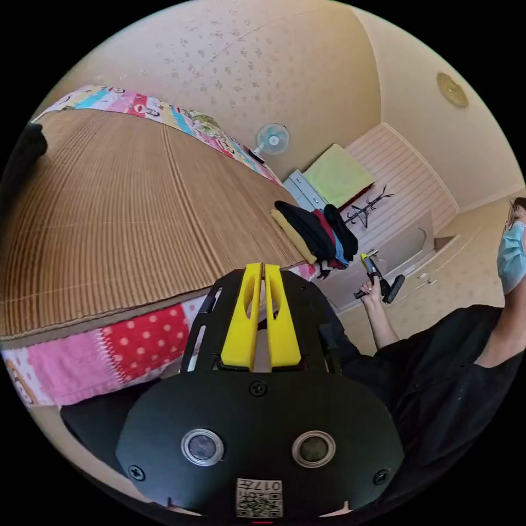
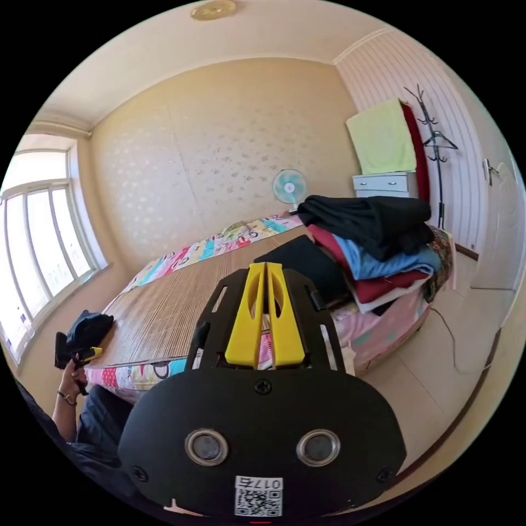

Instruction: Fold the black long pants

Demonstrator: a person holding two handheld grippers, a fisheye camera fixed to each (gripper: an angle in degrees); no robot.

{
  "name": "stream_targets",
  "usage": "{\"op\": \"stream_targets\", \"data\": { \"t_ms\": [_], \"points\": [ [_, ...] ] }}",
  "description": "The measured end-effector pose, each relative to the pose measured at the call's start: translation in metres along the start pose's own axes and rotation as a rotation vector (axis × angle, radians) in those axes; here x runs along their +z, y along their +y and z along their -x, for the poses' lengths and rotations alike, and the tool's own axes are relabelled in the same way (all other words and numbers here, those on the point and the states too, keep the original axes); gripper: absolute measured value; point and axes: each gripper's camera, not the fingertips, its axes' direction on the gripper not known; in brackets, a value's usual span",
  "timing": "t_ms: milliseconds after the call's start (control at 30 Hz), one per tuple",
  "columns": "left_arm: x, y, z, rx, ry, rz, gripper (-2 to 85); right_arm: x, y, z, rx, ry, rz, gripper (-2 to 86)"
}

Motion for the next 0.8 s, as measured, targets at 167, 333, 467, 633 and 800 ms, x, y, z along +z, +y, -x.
{"op": "stream_targets", "data": {
  "t_ms": [167, 333, 467, 633, 800],
  "points": [
    [0.057, 0.001, -0.04, 0.114, 0.011, 0.157, -0.6, -0.005, -0.018, -0.027, 0.073, 0.071, -0.006, 5.7],
    [0.067, 0.026, -0.058, 0.118, 0.053, 0.207, -0.7, 0.019, -0.064, -0.046, 0.071, 0.217, -0.005, 9.5],
    [0.057, 0.046, -0.046, 0.008, 0.033, 0.171, -0.7, 0.058, -0.104, -0.056, 0.051, 0.318, 0.018, 11.9],
    [0.031, 0.055, -0.03, -0.111, 0.032, -0.005, -0.7, 0.123, -0.185, -0.031, 0.135, 0.348, 0.028, 6.3],
    [0.022, 0.044, -0.04, -0.105, 0.006, -0.047, -0.9, 0.184, -0.288, 0.123, -0.181, 0.016, -0.032, 4.0]
  ]
}}
